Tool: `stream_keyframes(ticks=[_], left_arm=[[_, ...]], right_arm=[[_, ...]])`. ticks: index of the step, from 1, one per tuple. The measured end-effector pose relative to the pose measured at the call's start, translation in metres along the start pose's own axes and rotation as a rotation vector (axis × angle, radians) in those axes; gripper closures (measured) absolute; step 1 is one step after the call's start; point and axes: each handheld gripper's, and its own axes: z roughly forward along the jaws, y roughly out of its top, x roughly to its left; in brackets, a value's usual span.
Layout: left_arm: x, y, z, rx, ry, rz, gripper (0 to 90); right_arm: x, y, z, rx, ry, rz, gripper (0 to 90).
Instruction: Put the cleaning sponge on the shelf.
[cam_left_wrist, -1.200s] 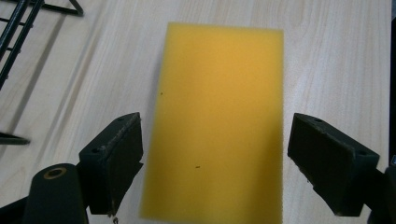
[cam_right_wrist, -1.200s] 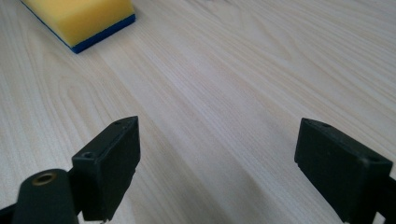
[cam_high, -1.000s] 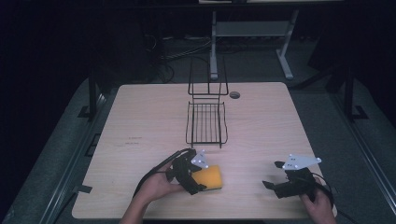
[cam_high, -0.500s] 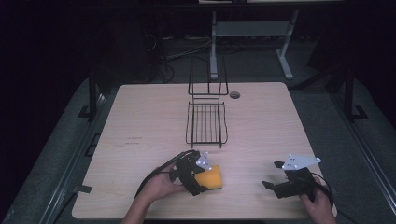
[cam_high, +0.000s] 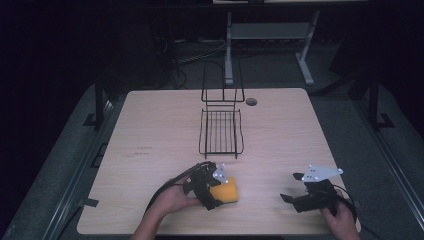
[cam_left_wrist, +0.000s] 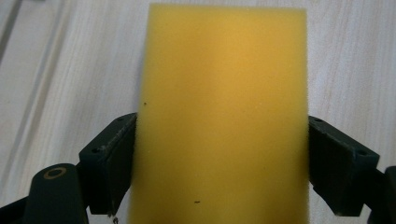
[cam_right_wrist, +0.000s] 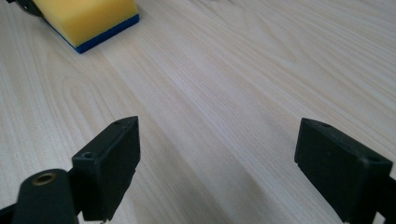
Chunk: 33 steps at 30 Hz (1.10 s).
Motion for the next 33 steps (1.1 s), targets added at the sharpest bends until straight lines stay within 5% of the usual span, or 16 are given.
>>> stream_keyframes(ticks=[33], left_arm=[[0.0019,-0.0015,-0.0027,-0.009,-0.013,0.002,21.8]], right_arm=[[-0.0009,0.0008,0.0006,-0.001,0.000,-0.005,14.0]])
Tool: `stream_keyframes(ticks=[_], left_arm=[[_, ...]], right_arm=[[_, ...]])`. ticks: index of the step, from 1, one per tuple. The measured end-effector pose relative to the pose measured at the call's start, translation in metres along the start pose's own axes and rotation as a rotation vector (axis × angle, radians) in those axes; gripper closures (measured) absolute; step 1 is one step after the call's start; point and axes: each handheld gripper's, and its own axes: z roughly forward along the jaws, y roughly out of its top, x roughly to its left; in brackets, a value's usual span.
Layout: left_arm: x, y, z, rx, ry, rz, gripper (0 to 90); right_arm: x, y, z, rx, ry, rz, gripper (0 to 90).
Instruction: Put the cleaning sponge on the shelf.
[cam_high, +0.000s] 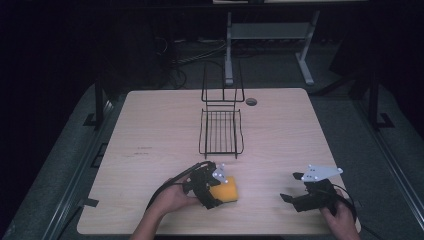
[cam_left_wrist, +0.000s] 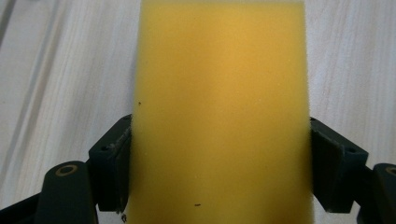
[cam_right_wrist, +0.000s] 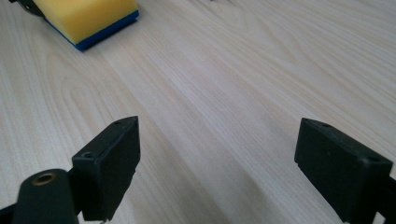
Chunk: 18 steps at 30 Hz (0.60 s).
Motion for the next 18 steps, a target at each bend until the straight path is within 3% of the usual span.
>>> stream_keyframes(ticks=[18], left_arm=[[0.002,0.001,-0.019,-0.039,0.008,-0.001,21.8]], right_arm=[[0.002,0.003,0.003,0.009,-0.001,0.003,14.0]])
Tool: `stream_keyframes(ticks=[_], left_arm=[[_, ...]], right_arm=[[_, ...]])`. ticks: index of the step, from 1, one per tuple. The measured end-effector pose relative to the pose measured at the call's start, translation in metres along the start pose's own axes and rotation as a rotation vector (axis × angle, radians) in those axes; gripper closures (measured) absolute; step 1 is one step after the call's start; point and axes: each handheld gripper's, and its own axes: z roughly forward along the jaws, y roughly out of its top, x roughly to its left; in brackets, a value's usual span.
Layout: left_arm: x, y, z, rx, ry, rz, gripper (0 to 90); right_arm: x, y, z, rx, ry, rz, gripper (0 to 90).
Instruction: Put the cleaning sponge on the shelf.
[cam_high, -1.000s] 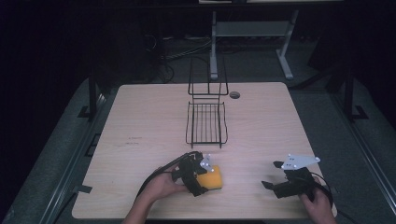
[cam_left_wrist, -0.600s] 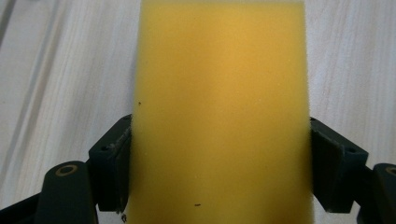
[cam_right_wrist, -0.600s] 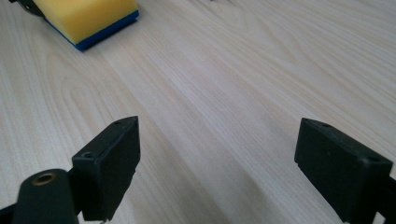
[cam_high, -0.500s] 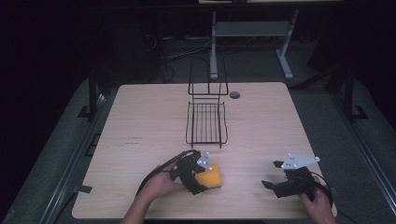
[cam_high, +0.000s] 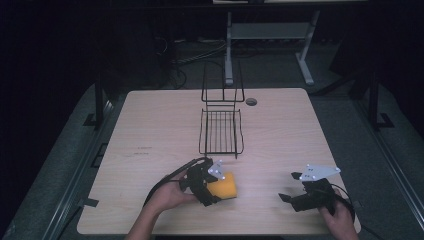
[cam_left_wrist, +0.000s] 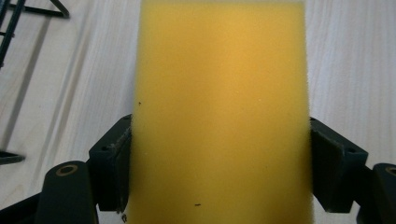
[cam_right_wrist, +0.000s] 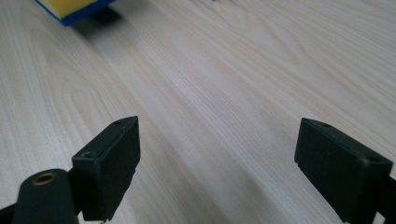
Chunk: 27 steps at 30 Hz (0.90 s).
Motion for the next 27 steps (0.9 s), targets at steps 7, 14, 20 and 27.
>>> stream_keyframes(ticks=[7,14,20,27], left_arm=[[0.005,-0.002,-0.006,-0.003,0.001,-0.002,21.8],[0.009,-0.003,-0.016,-0.016,0.009,-0.004,21.8],[0.012,-0.007,-0.020,-0.029,0.005,-0.024,21.8],[0.014,-0.006,-0.023,-0.029,0.007,-0.025,21.8]], right_arm=[[-0.001,0.000,0.001,0.005,-0.003,-0.004,14.0],[-0.001,0.000,0.002,0.006,-0.003,-0.001,14.0],[-0.001,0.000,0.002,0.011,-0.005,0.001,14.0],[0.000,0.000,0.002,0.009,-0.006,0.000,14.0]])
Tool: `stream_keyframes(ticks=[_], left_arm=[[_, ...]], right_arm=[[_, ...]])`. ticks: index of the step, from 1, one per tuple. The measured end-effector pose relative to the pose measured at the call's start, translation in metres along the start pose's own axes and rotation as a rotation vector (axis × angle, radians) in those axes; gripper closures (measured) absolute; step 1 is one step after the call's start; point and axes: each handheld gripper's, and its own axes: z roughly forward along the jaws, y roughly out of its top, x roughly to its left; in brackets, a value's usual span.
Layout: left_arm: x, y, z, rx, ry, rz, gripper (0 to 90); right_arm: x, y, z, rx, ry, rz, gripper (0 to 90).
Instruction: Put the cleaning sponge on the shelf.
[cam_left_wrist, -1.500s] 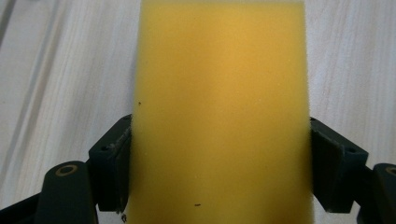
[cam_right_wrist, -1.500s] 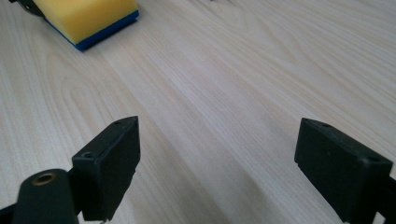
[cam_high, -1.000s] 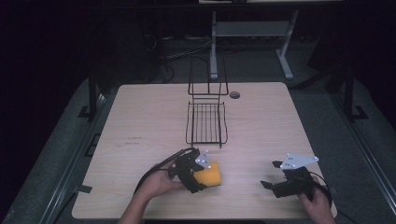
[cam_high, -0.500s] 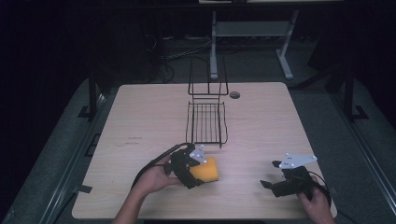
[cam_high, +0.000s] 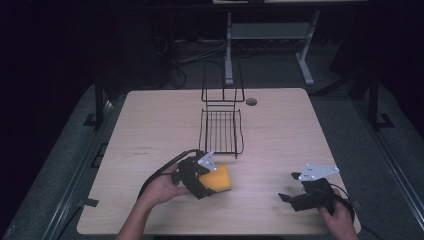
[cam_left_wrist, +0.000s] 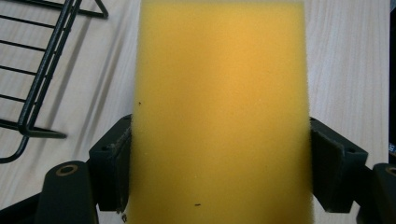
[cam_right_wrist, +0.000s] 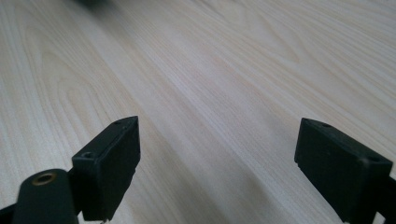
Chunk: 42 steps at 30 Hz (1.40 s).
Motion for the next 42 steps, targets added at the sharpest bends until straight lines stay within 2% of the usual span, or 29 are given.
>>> stream_keyframes(ticks=[12,23,25,28,42], left_arm=[[0.008,0.005,-0.007,0.005,0.001,0.010,21.9],[0.014,0.005,-0.010,0.008,-0.007,0.003,21.8],[0.016,0.005,-0.010,-0.006,-0.012,-0.006,21.8],[0.018,0.006,-0.011,0.009,-0.014,0.001,21.8],[0.030,0.017,-0.016,0.013,-0.021,0.011,21.8]], right_arm=[[0.000,0.000,0.000,0.003,0.004,0.001,14.0],[0.000,0.000,0.000,0.003,0.010,0.005,14.0],[0.000,0.000,0.000,0.004,0.013,0.006,14.0],[-0.001,0.000,0.000,0.002,0.014,0.006,14.0],[-0.003,-0.001,0.000,0.000,0.007,0.014,14.0]])
